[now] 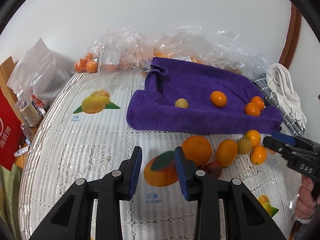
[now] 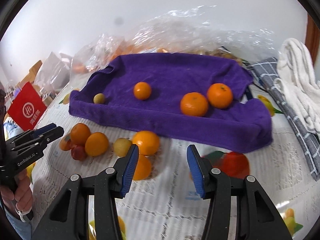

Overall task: Organize fruits
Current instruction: 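Open the right tool to drop the orange while the left tool releases the yellow fruit onto the towel, then grasp an orange from the sheet with the right tool while the left tool grasps another orange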

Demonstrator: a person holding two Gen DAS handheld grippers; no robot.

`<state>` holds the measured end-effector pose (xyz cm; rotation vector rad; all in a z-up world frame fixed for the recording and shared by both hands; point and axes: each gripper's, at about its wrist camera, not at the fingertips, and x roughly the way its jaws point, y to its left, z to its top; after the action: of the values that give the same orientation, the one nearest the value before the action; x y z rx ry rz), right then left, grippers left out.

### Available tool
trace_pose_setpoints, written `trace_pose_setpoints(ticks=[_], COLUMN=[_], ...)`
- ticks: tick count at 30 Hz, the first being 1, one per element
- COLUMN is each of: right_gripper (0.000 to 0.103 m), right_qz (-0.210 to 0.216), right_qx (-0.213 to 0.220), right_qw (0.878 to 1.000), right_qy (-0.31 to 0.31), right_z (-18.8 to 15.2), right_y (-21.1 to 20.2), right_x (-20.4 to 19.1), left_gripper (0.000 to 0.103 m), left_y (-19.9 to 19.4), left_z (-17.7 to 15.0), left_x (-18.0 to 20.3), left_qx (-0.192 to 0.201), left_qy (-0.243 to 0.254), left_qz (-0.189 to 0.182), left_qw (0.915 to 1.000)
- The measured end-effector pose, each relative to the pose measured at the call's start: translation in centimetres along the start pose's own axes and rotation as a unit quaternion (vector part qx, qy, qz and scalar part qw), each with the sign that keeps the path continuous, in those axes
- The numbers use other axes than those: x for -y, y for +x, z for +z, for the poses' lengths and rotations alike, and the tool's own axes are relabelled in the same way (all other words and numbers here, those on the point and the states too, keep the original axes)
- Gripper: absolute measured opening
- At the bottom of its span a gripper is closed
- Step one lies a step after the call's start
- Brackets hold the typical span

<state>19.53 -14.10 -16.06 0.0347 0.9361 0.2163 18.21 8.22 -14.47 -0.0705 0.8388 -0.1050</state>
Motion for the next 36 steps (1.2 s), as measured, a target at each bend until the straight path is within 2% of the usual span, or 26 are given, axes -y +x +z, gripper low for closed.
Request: trace_pose_setpoints(ticks=[5, 7, 9, 11, 12, 20, 23, 28, 33, 36], right_gripper=[0.050, 0.050, 0.047, 0.034, 0.034, 0.034, 0.034, 0.034, 0.035, 0.036], right_qz=[0.013, 0.016, 0.020, 0.029, 0.031, -0.019, -0.028, -0.026, -0.020, -0.007], right_qx=[-0.019, -0.028, -0.031, -0.026, -0.021, 0.017, 0.021, 0.001, 0.003, -0.010], right_qw=[1.000, 0.999, 0.999, 0.999, 0.999, 1.000, 0.999, 1.000, 1.000, 1.000], right_qy=[-0.004, -0.006, -0.006, -0.004, -0.005, -0.013, -0.006, 0.009, 0.011, 0.014], right_z=[0.5, 0.7, 0.8, 0.8, 0.8, 0.1, -0.3, -0.9, -1.1, -1.3], right_y=[1.8, 2.5, 3.0, 3.0, 2.9, 0.0, -0.7, 0.3, 0.7, 1.5], right_x=[-0.8, -1.0, -1.2, -1.3, -1.3, 0.6, 2.1, 3.8, 3.9, 4.0], left_gripper=[0.032, 0.038, 0.043, 0.044, 0.044, 0.044, 0.044, 0.044, 0.044, 0.044], left_y=[-0.3, -0.3, -0.4, -0.4, -0.4, 0.5, 0.6, 0.5, 0.5, 0.8], left_z=[-0.1, -0.1, -0.1, -0.2, -0.2, -0.5, -0.6, -0.8, -1.0, -1.0], left_x=[-0.2, -0.3, -0.4, -0.4, -0.4, 0.0, 0.2, 0.7, 1.5, 1.9], left_qx=[0.007, 0.009, 0.016, 0.019, 0.019, 0.005, 0.000, -0.001, -0.010, -0.017], left_qy=[-0.008, -0.014, -0.019, -0.019, -0.019, -0.014, -0.013, -0.004, 0.003, -0.002], left_qz=[-0.007, -0.008, -0.005, 0.002, 0.005, 0.010, 0.000, -0.024, -0.070, -0.082], left_qw=[0.9999, 0.9998, 0.9997, 0.9996, 0.9996, 0.9998, 0.9999, 0.9997, 0.9975, 0.9965])
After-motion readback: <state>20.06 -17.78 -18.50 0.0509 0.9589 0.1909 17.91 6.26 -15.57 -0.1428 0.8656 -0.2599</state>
